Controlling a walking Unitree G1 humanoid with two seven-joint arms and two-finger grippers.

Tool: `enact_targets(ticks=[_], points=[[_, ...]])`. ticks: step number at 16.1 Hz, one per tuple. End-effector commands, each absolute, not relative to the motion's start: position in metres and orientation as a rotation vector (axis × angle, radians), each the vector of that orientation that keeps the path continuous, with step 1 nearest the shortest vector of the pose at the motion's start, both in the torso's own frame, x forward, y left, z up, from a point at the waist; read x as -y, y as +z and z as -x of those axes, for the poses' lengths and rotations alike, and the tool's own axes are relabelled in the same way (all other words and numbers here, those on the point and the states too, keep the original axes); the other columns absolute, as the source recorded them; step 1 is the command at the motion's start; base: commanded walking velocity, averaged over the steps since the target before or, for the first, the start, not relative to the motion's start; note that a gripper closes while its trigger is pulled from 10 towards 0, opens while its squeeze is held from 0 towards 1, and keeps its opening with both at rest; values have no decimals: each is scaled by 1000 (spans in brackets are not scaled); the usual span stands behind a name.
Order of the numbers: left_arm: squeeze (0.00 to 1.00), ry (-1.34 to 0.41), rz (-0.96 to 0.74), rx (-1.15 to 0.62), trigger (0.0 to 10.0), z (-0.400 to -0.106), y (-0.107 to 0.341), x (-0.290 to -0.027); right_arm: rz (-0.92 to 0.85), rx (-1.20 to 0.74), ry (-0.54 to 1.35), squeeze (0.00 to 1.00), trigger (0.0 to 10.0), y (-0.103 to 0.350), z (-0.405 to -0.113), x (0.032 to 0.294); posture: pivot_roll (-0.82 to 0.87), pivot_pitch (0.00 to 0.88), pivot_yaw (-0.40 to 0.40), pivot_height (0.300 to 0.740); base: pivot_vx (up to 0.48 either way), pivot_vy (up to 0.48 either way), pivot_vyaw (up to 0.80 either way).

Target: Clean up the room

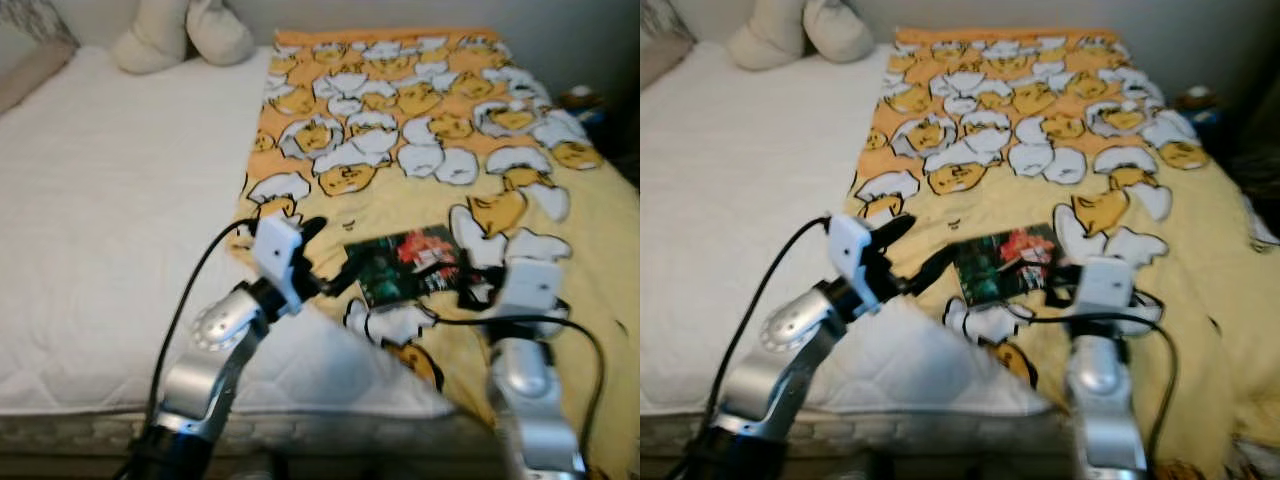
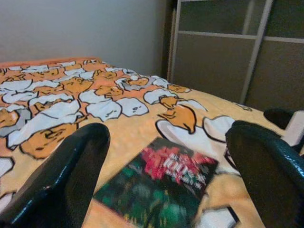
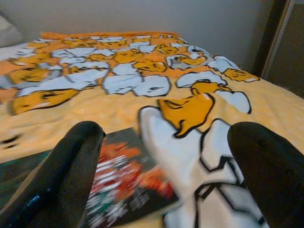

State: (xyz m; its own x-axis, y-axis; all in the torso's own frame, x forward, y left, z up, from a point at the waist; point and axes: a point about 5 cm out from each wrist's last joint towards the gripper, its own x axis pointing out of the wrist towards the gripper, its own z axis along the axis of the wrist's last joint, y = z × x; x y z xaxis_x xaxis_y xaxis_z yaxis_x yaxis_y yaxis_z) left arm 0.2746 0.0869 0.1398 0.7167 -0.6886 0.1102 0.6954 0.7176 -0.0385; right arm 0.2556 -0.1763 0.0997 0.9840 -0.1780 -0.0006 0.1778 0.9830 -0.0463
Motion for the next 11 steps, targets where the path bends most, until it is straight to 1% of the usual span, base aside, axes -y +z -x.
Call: enact_targets(ticks=[1,4,5,8,11], points=[[0,-768,61,97,10000,-276,142,-88,45,15,-171,0,10000,104,-256,176,-34,0,32,695,0,0,-712],[0,-737,32,77,10000,-282,139,-91,42,9,-176,0,10000,103,-256,178,-33,0,35,695,0,0,-708],[0,-716,16,59,10000,-287,138,-93,43,9,-176,0,10000,103,-256,178,-32,0,34,695,0,0,0],[0,-609,4,10,10000,-314,136,-105,43,6,-154,0,10000,102,-256,174,-44,0,32,695,0,0,0],[0,-578,31,35,10000,-324,143,-109,50,11,-144,0,10000,103,-259,173,-56,0,30,695,0,0,0]])
